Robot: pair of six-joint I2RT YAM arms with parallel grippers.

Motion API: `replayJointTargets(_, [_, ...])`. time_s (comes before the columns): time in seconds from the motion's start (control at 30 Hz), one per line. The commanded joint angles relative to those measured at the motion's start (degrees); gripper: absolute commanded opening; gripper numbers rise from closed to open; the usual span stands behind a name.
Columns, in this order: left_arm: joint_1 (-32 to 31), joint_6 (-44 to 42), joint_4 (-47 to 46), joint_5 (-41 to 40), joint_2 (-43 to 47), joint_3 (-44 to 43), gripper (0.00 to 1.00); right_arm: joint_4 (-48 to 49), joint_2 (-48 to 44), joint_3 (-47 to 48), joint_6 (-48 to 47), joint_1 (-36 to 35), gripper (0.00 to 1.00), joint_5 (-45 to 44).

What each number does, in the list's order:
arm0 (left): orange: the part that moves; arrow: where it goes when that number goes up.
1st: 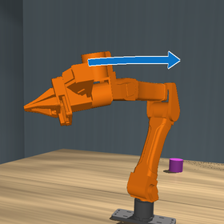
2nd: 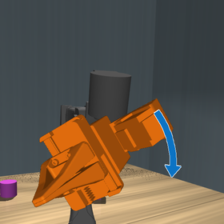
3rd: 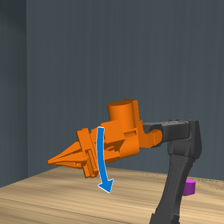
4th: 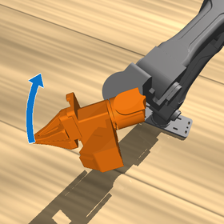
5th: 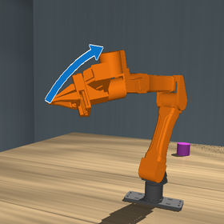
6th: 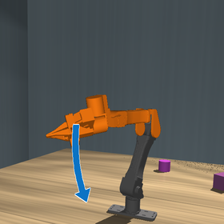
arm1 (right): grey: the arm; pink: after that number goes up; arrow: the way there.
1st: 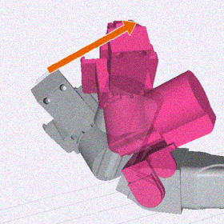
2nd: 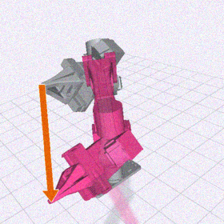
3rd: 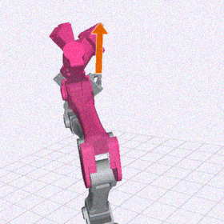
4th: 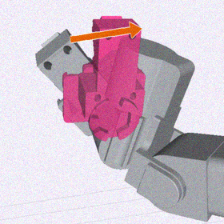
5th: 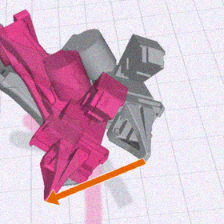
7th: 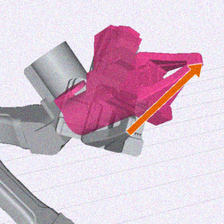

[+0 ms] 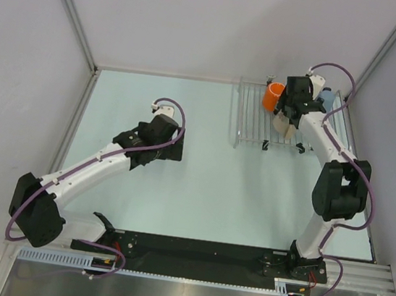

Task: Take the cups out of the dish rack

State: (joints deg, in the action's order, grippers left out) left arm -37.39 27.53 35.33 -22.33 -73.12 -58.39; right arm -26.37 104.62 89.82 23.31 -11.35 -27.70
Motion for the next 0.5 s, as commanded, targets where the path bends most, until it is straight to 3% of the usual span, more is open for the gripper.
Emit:
replayJointTargets(0.0, [-0.32, 0.77, 0.09, -1.4, 2.55, -0.94, 1.0, 3.17, -7.32, 5.89, 0.33, -0.69, 0.0, -1.56])
replayJointTargets(0.2, [-0.41, 1.21, 0.7, -2.11, 3.25, -1.72, 1.0, 2.11, -11.0, 6.68, 2.79, -1.12, 0.0, 1.33])
replayJointTargets(0.47, [-0.41, 2.26, -2.28, 0.52, 6.85, -2.96, 1.0, 9.66, -23.04, -3.06, 9.38, -1.56, 0.0, 21.7])
